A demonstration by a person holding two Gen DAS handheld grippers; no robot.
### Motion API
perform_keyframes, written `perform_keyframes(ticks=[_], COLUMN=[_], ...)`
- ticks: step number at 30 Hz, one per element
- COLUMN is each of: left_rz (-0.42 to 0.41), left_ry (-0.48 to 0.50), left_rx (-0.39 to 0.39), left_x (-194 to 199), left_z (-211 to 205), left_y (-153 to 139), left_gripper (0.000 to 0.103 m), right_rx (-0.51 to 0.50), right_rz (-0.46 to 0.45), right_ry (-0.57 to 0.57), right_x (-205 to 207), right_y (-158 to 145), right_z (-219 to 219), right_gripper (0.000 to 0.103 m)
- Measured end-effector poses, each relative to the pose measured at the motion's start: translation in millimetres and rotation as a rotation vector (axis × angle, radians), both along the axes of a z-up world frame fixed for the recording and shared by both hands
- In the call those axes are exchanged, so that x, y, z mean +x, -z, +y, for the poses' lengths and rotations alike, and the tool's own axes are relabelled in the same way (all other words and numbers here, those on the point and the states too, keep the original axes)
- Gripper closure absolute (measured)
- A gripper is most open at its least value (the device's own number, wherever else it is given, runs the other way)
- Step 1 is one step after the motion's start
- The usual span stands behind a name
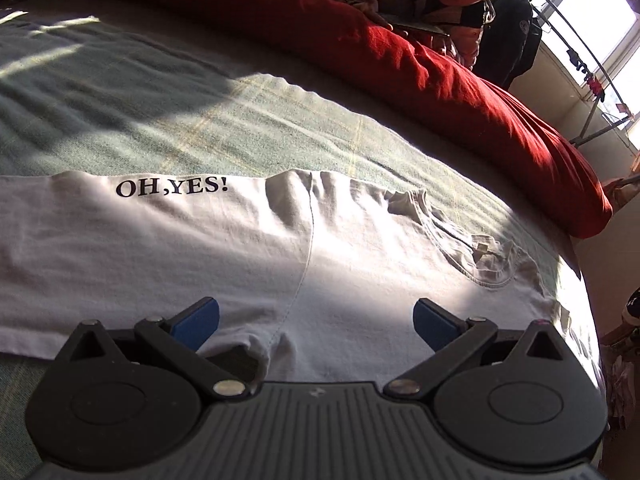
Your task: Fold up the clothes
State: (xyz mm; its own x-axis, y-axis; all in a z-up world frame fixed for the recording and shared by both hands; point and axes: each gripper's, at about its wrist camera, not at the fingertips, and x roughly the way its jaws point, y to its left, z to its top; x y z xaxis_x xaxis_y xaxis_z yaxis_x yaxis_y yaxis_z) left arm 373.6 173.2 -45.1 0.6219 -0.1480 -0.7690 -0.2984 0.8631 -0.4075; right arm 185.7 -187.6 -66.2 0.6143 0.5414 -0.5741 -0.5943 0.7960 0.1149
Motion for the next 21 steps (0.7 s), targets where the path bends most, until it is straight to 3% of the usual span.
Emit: perform_keyframes(ticks=[3, 6, 13, 17, 21], left_rz=[0.041, 0.047, -0.019, -0.056, -0.075], left_ry=[0.012, 0.055, 0.167, 0.238, 0.374], left_rx=[0.013, 0.046, 0.140, 0.197, 0.279], left_x=[2, -12, -88, -133, -185], left_z=[-10, -18, -56, -79, -120], left_y=[17, 8, -36, -59, -42], left_gripper=[0.001, 0.001, 0.001, 0.000, 0.000], right_rx=[-0.003, 0.000, 0.008, -0.059, -0.115], right_rz=[0.007, 0.014, 0.029, 0.015, -0.052], right_ry=[0.003, 0.008, 0.023, 0.070, 0.134], right_x=[1, 3, 4, -6, -42], right_y=[1, 2, 4, 7, -3], right_z=[0, -1, 0, 3, -8], right_gripper=[0.000, 0.000, 0.000, 0.000, 0.000])
